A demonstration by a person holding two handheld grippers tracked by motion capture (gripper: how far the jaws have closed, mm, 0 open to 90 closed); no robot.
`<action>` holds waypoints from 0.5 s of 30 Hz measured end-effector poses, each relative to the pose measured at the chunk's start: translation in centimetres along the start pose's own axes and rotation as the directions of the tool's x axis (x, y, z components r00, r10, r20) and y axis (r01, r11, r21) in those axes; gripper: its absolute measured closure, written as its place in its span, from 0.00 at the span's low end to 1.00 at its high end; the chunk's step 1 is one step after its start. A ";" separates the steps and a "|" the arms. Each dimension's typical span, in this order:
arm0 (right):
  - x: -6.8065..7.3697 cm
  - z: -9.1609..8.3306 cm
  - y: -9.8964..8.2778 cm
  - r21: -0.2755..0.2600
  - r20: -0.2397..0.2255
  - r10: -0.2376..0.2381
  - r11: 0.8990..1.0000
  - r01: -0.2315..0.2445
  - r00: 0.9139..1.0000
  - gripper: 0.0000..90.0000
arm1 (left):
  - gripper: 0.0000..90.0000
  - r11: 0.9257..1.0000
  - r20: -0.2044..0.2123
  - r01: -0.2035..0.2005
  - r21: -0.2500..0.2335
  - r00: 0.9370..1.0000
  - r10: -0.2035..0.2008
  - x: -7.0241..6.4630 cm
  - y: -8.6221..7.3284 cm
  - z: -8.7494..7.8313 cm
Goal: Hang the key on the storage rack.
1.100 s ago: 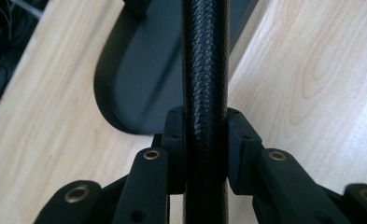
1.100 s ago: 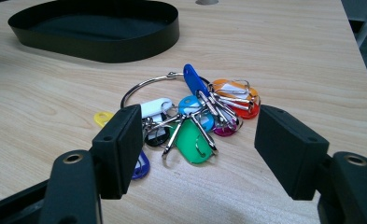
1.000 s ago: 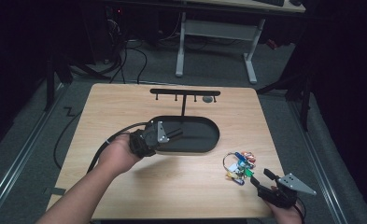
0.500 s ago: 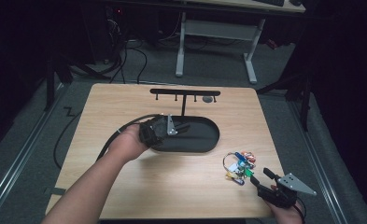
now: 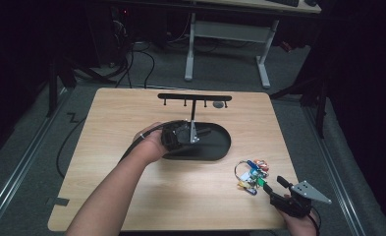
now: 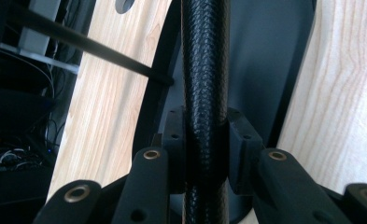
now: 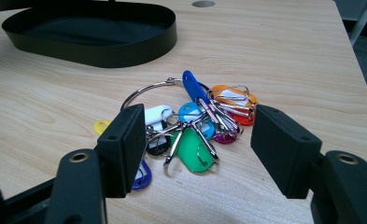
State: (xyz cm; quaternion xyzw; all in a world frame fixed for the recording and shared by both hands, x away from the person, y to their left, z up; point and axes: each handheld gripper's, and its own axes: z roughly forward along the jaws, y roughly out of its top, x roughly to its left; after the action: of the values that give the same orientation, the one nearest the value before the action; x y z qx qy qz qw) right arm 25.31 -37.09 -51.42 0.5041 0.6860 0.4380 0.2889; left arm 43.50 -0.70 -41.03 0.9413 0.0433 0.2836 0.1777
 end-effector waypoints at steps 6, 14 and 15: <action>0.1 0.8 0.2 0.007 -0.006 -0.011 1.000 0.011 1.000 0.40 | 0.81 0.999 -0.009 -0.033 0.009 0.999 0.033 0.0 -0.2 1.2; 0.5 1.1 0.3 0.010 -0.018 -0.019 1.000 0.019 1.000 0.40 | 0.81 0.999 -0.027 -0.025 0.020 0.999 0.025 0.5 -0.2 2.6; 0.4 1.1 0.3 0.006 -0.017 -0.019 1.000 0.019 1.000 0.40 | 0.81 1.000 -0.027 -0.025 0.018 0.999 0.025 0.4 -0.1 2.8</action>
State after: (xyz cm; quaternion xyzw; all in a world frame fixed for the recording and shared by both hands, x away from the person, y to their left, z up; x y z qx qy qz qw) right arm 26.20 -36.40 -51.63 0.4947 0.6946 0.4372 0.2857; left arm 45.40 -1.41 -42.99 0.9395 0.0364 0.2981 0.1651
